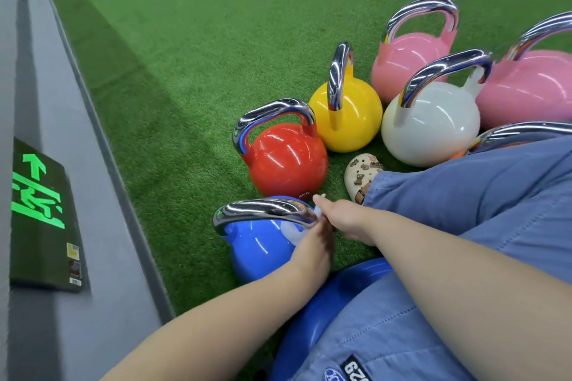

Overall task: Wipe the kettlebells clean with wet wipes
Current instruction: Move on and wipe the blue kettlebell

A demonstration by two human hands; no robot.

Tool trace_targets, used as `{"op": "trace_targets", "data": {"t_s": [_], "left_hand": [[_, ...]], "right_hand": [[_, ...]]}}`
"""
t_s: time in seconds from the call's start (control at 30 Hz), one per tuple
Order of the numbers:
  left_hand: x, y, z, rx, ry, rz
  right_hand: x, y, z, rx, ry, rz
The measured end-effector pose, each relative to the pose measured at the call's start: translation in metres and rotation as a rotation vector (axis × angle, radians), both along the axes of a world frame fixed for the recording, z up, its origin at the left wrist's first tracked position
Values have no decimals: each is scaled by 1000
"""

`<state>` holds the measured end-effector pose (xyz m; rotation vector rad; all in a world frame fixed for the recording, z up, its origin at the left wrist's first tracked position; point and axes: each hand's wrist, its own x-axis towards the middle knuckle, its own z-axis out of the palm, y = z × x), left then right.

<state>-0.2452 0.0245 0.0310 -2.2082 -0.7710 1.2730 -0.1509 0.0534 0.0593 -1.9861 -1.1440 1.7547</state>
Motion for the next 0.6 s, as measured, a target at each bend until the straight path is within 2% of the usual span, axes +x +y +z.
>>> {"op": "trace_targets", "data": {"t_s": [0.03,0.07,0.17,0.23,0.27,0.33,0.4,0.5,0.6], "left_hand": [[-11,-5,-11,24,-49,-136],[-22,-7,-16,20,-192,-192],[-39,-8,-25,-73,-787,-268],[-44,-20,-24,-99,-1060,-127],[-47,-27,-26,-53,-1153,9],[-52,-38,-32,76,-1175,299],[-51,-43,-36,122,-1085,446],[-49,-50,-36,107,-979,462],[-52,-47,-37,84,-1003,514]], "right_hand": [[-1,-1,-1,-16,13,7],[-1,-2,-3,-33,21,8],[-4,-1,-6,-65,98,-67],[-8,1,-7,-76,195,-131],[-10,3,-8,-70,239,-156],[-13,4,-5,-79,273,-169],[-13,5,-8,-78,272,-174],[-13,3,-16,-135,316,-207],[-13,0,-19,-210,383,-257]]}}
